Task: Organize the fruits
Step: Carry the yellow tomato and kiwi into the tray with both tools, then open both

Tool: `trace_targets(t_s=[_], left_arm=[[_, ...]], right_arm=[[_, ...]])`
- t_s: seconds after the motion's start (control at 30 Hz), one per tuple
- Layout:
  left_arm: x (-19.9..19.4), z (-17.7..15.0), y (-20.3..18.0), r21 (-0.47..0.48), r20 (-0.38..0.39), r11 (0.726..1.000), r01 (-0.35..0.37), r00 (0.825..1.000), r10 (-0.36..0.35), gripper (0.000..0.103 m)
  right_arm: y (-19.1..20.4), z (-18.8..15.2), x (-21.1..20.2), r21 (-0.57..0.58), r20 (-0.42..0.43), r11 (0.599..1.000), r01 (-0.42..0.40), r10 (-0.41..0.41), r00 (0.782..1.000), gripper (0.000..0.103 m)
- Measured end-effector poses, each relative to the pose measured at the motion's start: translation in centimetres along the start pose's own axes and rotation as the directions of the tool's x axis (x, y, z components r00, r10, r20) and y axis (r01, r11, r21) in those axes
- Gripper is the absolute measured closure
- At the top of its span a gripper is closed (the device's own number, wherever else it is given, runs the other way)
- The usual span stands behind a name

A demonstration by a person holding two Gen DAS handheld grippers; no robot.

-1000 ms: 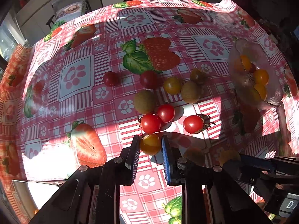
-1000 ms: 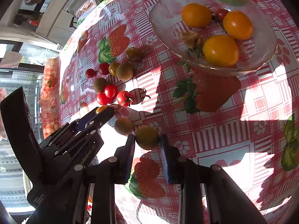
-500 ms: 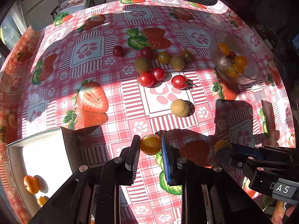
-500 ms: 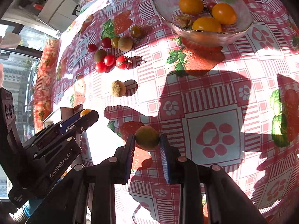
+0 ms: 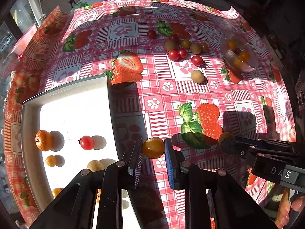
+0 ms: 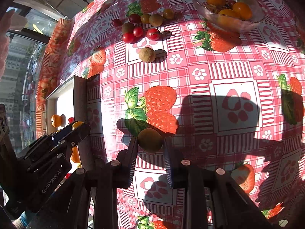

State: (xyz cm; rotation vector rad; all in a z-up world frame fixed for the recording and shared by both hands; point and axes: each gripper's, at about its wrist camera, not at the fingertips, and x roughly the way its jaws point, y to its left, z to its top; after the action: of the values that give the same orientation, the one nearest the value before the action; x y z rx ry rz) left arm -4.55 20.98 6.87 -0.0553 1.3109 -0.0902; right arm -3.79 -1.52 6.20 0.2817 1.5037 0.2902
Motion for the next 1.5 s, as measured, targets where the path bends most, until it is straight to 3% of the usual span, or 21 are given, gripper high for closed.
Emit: trace_targets(t_s=[0.27,0.5,0.87,1.1,1.23,1.27,1.3,1.37,1.43,1.5], left_arm=[[-2.7,-1.2,3.9,-0.066,0.047,0.998,-0.012,0.999,0.015,0.079],[-3.7,-0.9,9.0,-0.129,0.078,0.989,-0.065,0.994,0.075,0.079],[0.4,2.9,15.8,-0.157,0.04,0.973,-0.171,0.983,0.179,0.079],[3.3,2.9,17.4,-0.156,-0.036,0.969,-0.191,0.982,0.188,0.079],[3.5,2.8,17.2,-0.125,-0.031,0.973,-0.195,0.981,0.193,0.078],[3.5,2.8,17.2,-0.119,-0.03,0.972,-0.201,0.98,0.199,0.07],[3.5,2.8,17.3,-0.119,-0.035,0.967,-0.224,0.975,0.221,0.052],[3.5,2.7,18.0,-0.14,-0.036,0.959,-0.247,0.969,0.245,0.037],[3.3,2.4,18.6,-0.166,-0.039,0.964,-0.208,0.978,0.205,0.037],[3.0,2.2,18.7,-0.162,-0.039,0.962,-0.22,0.975,0.217,0.037]], right_arm=[[4.9,-0.1,-0.2,-0.081,0.007,0.997,-0.012,0.012,1.0,0.074],[10.4,1.2,0.8,-0.178,0.003,0.983,-0.033,0.034,0.999,0.074],[18.8,5.2,5.6,-0.316,-0.026,0.948,-0.029,0.022,0.999,0.074],[20.5,6.3,9.6,-0.367,-0.055,0.93,0.032,-0.056,0.997,0.074],[20.8,6.4,11.1,-0.397,-0.067,0.915,0.065,-0.099,0.993,0.073],[20.9,6.4,11.3,-0.405,-0.063,0.911,0.076,-0.11,0.992,0.073],[20.9,6.4,11.4,-0.411,-0.06,0.907,0.086,-0.121,0.991,0.072],[20.8,6.6,11.6,-0.403,-0.065,0.911,0.084,-0.12,0.991,0.072],[20.8,6.8,11.6,-0.402,-0.079,0.913,0.065,-0.105,0.991,0.066],[21.0,6.8,11.4,-0.41,-0.079,0.91,0.059,-0.1,0.992,0.061]])
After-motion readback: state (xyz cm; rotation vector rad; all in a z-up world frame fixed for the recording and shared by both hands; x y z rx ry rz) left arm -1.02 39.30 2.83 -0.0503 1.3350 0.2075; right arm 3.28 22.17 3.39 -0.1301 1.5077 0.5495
